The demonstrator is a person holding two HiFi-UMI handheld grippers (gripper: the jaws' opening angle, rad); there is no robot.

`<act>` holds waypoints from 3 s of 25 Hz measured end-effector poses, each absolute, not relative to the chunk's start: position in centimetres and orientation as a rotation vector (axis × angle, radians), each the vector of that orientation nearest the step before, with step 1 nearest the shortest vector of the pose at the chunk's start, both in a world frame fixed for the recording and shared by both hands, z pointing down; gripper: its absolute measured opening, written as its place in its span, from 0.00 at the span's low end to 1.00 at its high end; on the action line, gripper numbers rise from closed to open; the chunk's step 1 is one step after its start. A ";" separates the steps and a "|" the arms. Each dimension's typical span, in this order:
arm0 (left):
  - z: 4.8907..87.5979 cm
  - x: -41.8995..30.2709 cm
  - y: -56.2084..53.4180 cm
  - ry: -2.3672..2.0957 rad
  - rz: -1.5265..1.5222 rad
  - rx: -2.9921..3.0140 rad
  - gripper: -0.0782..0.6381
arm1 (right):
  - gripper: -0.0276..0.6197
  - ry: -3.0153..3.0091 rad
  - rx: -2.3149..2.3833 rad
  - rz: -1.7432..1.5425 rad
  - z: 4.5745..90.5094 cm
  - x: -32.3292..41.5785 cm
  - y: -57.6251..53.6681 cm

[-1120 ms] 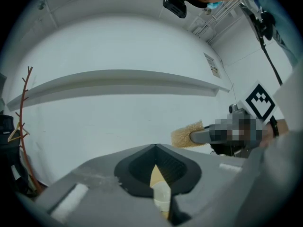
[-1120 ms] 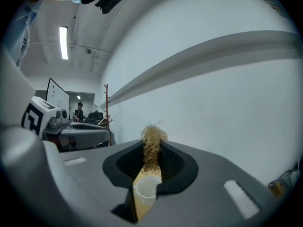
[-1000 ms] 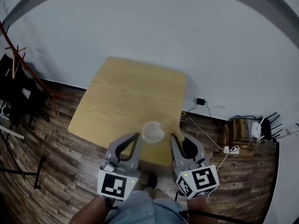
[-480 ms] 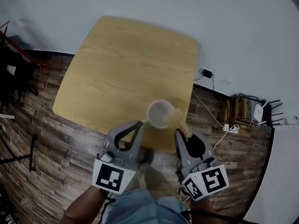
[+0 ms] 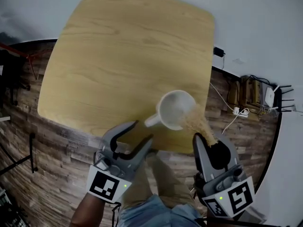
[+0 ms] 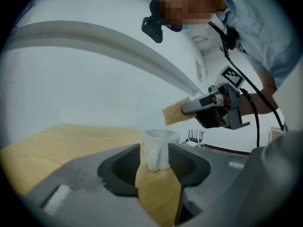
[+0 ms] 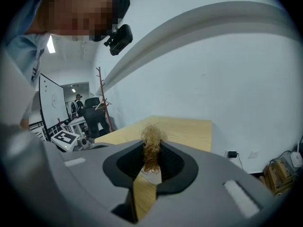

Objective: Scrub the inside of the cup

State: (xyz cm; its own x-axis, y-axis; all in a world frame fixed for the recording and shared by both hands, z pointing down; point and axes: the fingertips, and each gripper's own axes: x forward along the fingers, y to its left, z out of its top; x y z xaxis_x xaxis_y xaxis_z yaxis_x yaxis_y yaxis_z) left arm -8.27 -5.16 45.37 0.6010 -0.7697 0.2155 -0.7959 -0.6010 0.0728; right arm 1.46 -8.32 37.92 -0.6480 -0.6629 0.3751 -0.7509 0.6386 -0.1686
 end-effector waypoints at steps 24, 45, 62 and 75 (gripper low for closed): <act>49.7 -5.2 -8.0 -0.997 0.575 2.720 0.35 | 0.15 -2.518 1.211 0.552 40.1 2.1 -11.2; 48.4 -5.1 -8.6 -0.619 0.990 2.855 0.21 | 0.15 -2.475 1.166 0.599 41.7 4.6 -9.1; 46.7 -3.4 -10.4 -0.285 1.350 2.915 0.21 | 0.15 -2.437 0.820 0.538 42.7 2.9 -10.8; 46.1 -2.9 -10.7 -0.180 1.465 2.985 0.21 | 0.14 -2.270 0.614 0.322 47.7 0.2 -13.0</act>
State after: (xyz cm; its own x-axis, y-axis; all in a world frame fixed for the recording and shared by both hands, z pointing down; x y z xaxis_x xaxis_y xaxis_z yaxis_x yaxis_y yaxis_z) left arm -2.92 -10.71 46.11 0.6105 -0.1785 0.7716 -0.0134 -0.9765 -0.2153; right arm 0.24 -12.99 47.75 -0.6043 -0.3315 0.7245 -0.5197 0.8533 -0.0430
